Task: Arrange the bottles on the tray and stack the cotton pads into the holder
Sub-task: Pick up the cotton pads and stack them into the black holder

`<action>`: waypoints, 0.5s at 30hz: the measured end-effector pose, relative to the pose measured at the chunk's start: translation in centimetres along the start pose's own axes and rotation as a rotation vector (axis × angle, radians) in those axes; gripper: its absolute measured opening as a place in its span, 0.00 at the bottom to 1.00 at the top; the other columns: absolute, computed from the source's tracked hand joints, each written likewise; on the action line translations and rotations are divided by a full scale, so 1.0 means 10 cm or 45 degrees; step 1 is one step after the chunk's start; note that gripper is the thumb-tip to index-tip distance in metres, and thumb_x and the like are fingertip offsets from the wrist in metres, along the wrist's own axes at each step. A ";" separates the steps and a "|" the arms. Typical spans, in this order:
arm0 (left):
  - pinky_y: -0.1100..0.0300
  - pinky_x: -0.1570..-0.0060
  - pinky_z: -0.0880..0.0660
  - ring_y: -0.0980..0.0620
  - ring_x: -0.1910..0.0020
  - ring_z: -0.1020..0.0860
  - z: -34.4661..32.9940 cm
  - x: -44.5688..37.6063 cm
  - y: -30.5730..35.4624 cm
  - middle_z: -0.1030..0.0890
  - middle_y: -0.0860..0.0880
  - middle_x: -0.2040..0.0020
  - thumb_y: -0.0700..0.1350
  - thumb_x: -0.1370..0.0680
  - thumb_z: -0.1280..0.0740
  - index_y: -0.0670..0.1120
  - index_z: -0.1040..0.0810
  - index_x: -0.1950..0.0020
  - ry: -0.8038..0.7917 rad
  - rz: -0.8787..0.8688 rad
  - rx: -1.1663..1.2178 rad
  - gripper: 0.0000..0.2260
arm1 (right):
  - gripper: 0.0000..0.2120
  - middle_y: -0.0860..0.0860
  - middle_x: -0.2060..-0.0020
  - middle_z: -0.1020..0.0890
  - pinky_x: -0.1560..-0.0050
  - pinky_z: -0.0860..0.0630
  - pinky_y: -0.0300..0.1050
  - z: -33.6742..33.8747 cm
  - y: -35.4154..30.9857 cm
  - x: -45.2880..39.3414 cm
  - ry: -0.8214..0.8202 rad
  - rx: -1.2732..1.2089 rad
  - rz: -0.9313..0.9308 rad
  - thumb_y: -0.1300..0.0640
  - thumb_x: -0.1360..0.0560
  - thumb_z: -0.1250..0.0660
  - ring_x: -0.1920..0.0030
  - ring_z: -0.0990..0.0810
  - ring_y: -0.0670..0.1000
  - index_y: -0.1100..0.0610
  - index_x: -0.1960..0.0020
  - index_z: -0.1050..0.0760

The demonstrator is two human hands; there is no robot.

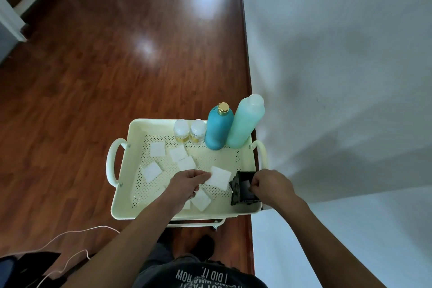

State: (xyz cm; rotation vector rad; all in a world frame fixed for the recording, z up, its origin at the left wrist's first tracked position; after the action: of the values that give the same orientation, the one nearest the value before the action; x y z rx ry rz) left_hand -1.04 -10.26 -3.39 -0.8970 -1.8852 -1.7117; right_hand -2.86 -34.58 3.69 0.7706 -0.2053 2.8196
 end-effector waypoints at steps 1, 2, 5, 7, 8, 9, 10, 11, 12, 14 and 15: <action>0.63 0.70 0.35 0.56 0.72 0.30 -0.01 0.00 0.00 0.20 0.51 0.66 0.47 0.30 0.20 0.44 0.13 0.54 0.001 0.009 0.018 0.09 | 0.09 0.50 0.58 0.15 0.63 0.27 0.41 0.00 0.00 0.00 -0.007 0.015 -0.004 0.52 0.23 0.35 0.59 0.18 0.52 0.49 0.53 0.15; 0.62 0.70 0.35 0.56 0.72 0.31 -0.02 0.01 0.00 0.20 0.51 0.66 0.46 0.30 0.20 0.44 0.13 0.55 0.000 0.016 0.033 0.09 | 0.09 0.50 0.58 0.15 0.63 0.27 0.41 -0.01 0.00 -0.01 -0.014 0.032 -0.009 0.52 0.23 0.35 0.59 0.18 0.52 0.50 0.52 0.15; 0.62 0.70 0.35 0.56 0.72 0.30 -0.07 0.02 0.00 0.19 0.51 0.65 0.46 0.30 0.20 0.44 0.13 0.55 -0.008 0.033 0.038 0.08 | 0.11 0.50 0.57 0.16 0.61 0.26 0.42 0.00 0.02 -0.02 -0.020 0.071 -0.011 0.50 0.22 0.36 0.60 0.20 0.53 0.50 0.50 0.16; 0.63 0.71 0.35 0.56 0.72 0.30 -0.12 0.03 0.01 0.19 0.52 0.66 0.47 0.30 0.20 0.44 0.14 0.54 -0.007 0.052 0.035 0.09 | 0.11 0.50 0.58 0.17 0.61 0.26 0.42 0.01 0.03 -0.02 -0.001 0.097 0.018 0.50 0.22 0.37 0.60 0.20 0.53 0.50 0.51 0.16; 0.64 0.71 0.34 0.57 0.72 0.30 -0.15 0.03 0.01 0.19 0.53 0.66 0.47 0.30 0.20 0.44 0.13 0.55 -0.008 0.061 0.035 0.09 | 0.10 0.49 0.59 0.18 0.61 0.27 0.42 0.02 0.03 -0.01 0.015 0.099 0.030 0.50 0.23 0.37 0.59 0.20 0.53 0.50 0.52 0.17; 0.64 0.72 0.34 0.57 0.72 0.29 -0.18 0.03 0.02 0.19 0.53 0.67 0.47 0.30 0.20 0.45 0.13 0.56 -0.010 0.067 0.039 0.08 | 0.09 0.49 0.59 0.18 0.62 0.28 0.42 0.03 0.05 0.00 0.035 0.090 0.035 0.50 0.24 0.36 0.59 0.20 0.52 0.50 0.53 0.18; 0.64 0.72 0.34 0.57 0.72 0.29 -0.21 0.03 0.03 0.19 0.53 0.67 0.46 0.30 0.20 0.46 0.13 0.57 -0.013 0.072 0.050 0.07 | 0.08 0.48 0.58 0.17 0.63 0.29 0.42 0.05 0.06 0.01 0.057 0.074 0.035 0.49 0.24 0.35 0.58 0.20 0.52 0.49 0.53 0.19; 0.64 0.72 0.34 0.57 0.72 0.29 -0.24 0.03 0.03 0.19 0.53 0.67 0.46 0.30 0.20 0.46 0.13 0.58 -0.017 0.075 0.062 0.06 | 0.07 0.48 0.57 0.17 0.63 0.30 0.42 0.07 0.08 0.03 0.083 0.056 0.035 0.49 0.24 0.35 0.57 0.20 0.52 0.48 0.53 0.19; 0.64 0.72 0.34 0.57 0.72 0.29 -0.27 0.03 0.04 0.19 0.53 0.67 0.46 0.30 0.20 0.46 0.13 0.59 -0.022 0.078 0.074 0.06 | 0.07 0.48 0.56 0.17 0.63 0.31 0.42 0.08 0.10 0.04 0.107 0.037 0.043 0.49 0.24 0.35 0.56 0.20 0.52 0.47 0.51 0.19; 0.64 0.72 0.35 0.57 0.73 0.29 -0.33 0.03 0.04 0.19 0.52 0.67 0.45 0.30 0.20 0.45 0.13 0.57 -0.033 0.086 0.084 0.06 | 0.09 0.48 0.53 0.16 0.61 0.30 0.42 0.09 0.13 0.06 0.120 0.015 0.086 0.50 0.23 0.37 0.53 0.19 0.52 0.45 0.48 0.19; 0.64 0.72 0.35 0.57 0.73 0.30 -0.35 0.03 0.04 0.19 0.52 0.67 0.45 0.30 0.20 0.45 0.14 0.56 -0.032 0.090 0.085 0.07 | 0.11 0.48 0.51 0.16 0.60 0.30 0.42 0.08 0.13 0.07 0.095 0.026 0.113 0.51 0.22 0.39 0.52 0.19 0.53 0.44 0.46 0.19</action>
State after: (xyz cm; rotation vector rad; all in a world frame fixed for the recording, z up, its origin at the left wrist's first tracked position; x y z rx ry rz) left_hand -1.33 -13.66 -2.38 -0.9520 -1.8922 -1.5942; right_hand -3.38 -35.91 4.65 0.6755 -0.2040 2.9318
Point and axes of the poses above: each hand's wrist, its own x-axis away from the middle knuckle, its own z-axis out of the back of the hand, y = z × x, the point moved 3 cm from there along -x, towards the middle knuckle
